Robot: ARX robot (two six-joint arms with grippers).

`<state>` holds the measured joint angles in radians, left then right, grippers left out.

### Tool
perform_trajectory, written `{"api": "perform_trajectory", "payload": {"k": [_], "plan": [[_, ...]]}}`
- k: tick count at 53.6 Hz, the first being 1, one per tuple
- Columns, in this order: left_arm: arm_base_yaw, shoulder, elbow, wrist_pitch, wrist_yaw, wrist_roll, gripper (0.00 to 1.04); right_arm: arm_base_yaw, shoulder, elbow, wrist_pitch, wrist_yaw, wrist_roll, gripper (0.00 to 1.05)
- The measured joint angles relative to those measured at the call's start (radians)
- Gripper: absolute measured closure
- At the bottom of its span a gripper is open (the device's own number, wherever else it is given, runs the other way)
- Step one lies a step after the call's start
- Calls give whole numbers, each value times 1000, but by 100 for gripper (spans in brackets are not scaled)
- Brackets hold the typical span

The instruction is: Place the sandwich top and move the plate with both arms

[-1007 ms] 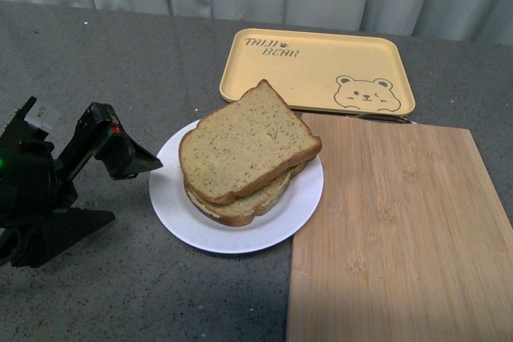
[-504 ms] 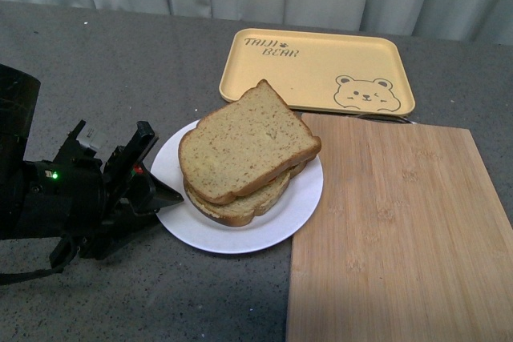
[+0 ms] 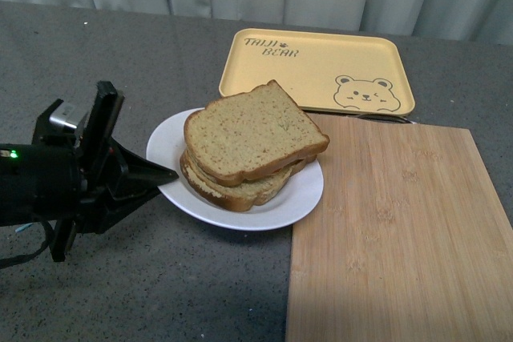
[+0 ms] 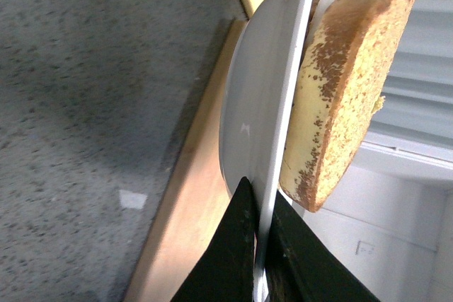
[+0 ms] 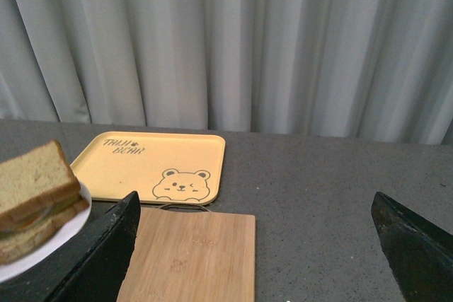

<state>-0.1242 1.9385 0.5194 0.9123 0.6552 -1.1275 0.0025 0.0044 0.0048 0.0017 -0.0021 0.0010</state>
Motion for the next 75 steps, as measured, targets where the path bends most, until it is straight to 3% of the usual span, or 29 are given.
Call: {"api": "perform_trajectory", "payload": {"k": [13,40,75], "plan": [[-43,32,104,-24,-78,-78,101,0,0,0,0,0,0,9],[-224,423,759,-300,-167,-145,101,0,0,0,0,0,0,9],[-235,649,1035,-284,-206,-242,101,0,0,0,0,0,0,9]]}}
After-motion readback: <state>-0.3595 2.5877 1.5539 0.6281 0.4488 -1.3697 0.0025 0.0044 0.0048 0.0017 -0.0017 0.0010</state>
